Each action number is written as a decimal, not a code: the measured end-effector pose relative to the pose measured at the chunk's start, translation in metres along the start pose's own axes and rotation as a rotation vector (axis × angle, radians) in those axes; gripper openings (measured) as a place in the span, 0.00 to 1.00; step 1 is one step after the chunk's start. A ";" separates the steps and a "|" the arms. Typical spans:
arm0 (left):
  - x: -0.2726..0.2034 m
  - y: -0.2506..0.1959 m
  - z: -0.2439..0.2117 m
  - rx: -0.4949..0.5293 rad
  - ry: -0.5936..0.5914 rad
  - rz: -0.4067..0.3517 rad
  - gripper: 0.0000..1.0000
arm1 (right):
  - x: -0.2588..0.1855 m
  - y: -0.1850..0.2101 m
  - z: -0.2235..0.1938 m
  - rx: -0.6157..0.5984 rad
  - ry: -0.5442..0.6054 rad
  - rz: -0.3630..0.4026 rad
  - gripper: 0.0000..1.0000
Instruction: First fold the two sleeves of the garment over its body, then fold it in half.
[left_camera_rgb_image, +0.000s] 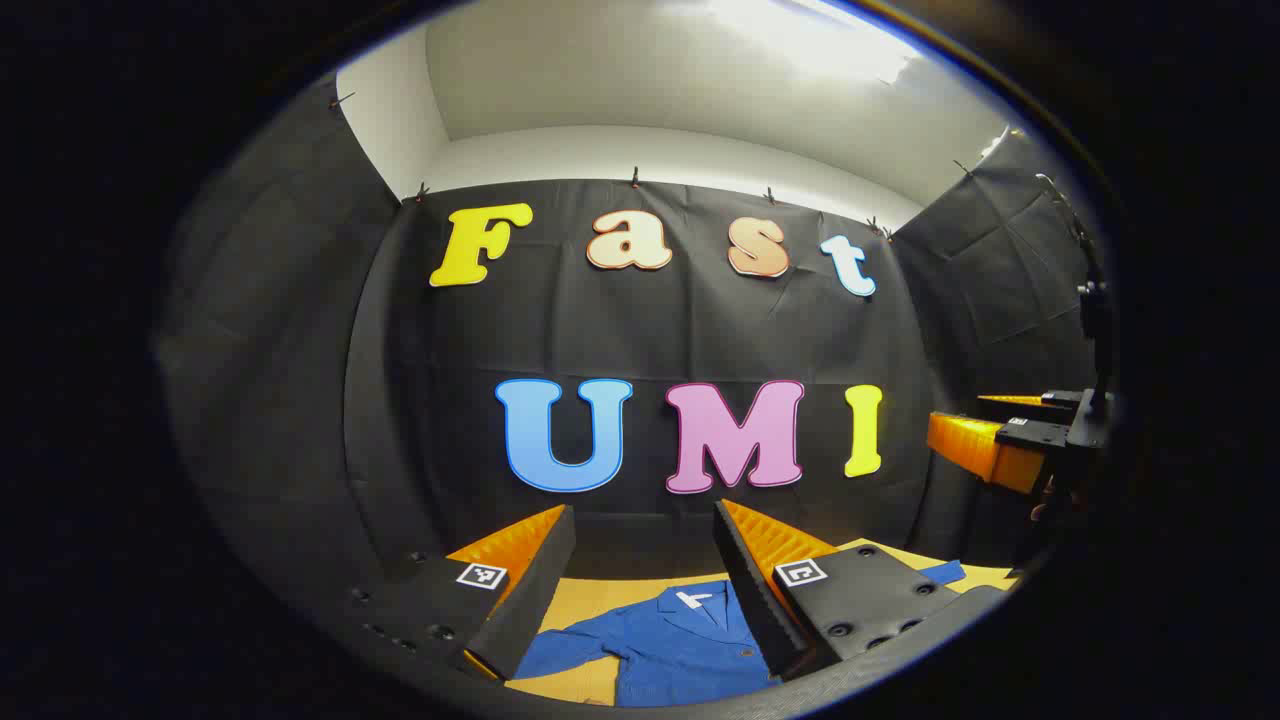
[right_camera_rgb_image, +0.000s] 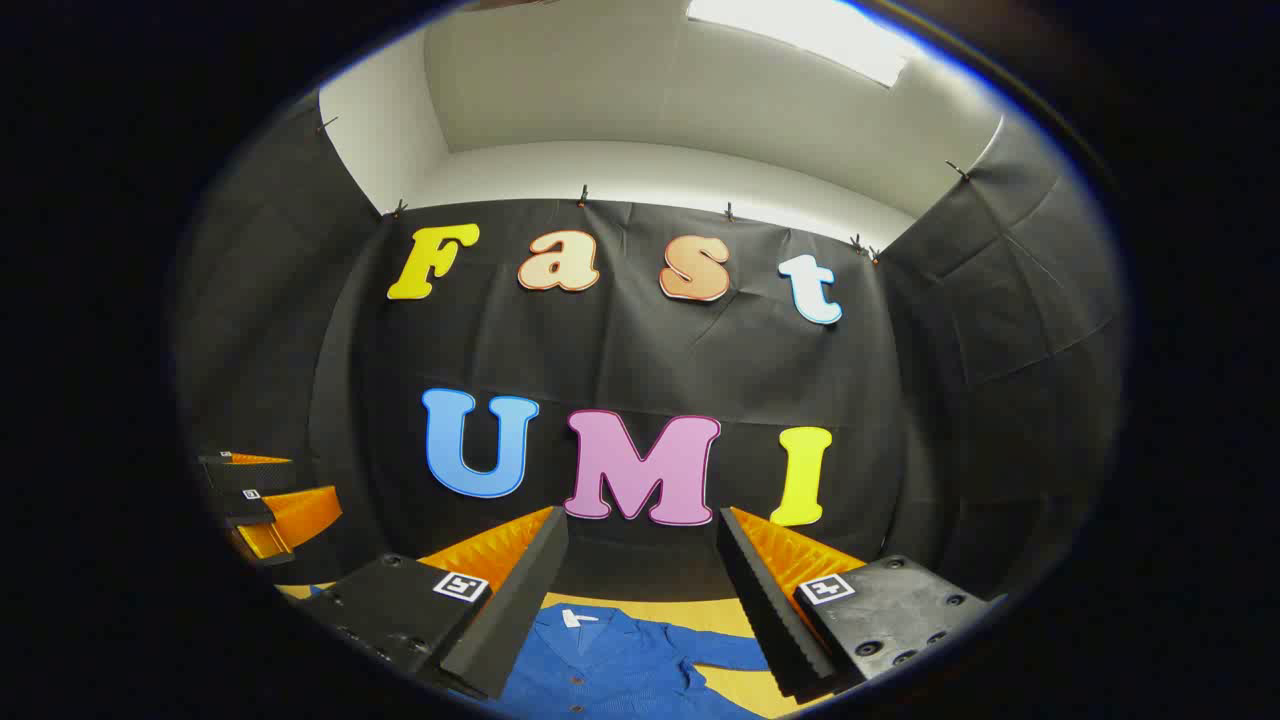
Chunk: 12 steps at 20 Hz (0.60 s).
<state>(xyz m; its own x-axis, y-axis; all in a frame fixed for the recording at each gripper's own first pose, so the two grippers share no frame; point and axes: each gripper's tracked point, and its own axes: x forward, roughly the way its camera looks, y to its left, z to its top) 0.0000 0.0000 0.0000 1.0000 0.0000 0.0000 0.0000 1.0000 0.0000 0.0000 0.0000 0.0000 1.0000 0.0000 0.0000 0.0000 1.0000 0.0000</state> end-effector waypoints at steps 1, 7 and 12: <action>0.000 0.001 0.000 0.004 0.000 0.004 0.80 | 0.001 0.000 0.000 0.000 0.003 -0.001 0.96; 0.001 0.011 0.006 0.015 -0.023 0.038 0.80 | -0.003 -0.003 0.002 -0.004 -0.006 -0.010 0.96; 0.002 0.010 0.004 -0.005 -0.026 0.045 0.80 | -0.003 -0.004 -0.002 0.009 0.002 -0.008 0.96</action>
<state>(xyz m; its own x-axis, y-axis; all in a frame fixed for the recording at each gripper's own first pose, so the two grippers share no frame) 0.0017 0.0095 0.0037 0.9986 0.0450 0.0263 -0.0449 0.9990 -0.0059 -0.0026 -0.0042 -0.0015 1.0000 -0.0083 -0.0024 0.0083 0.9999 0.0090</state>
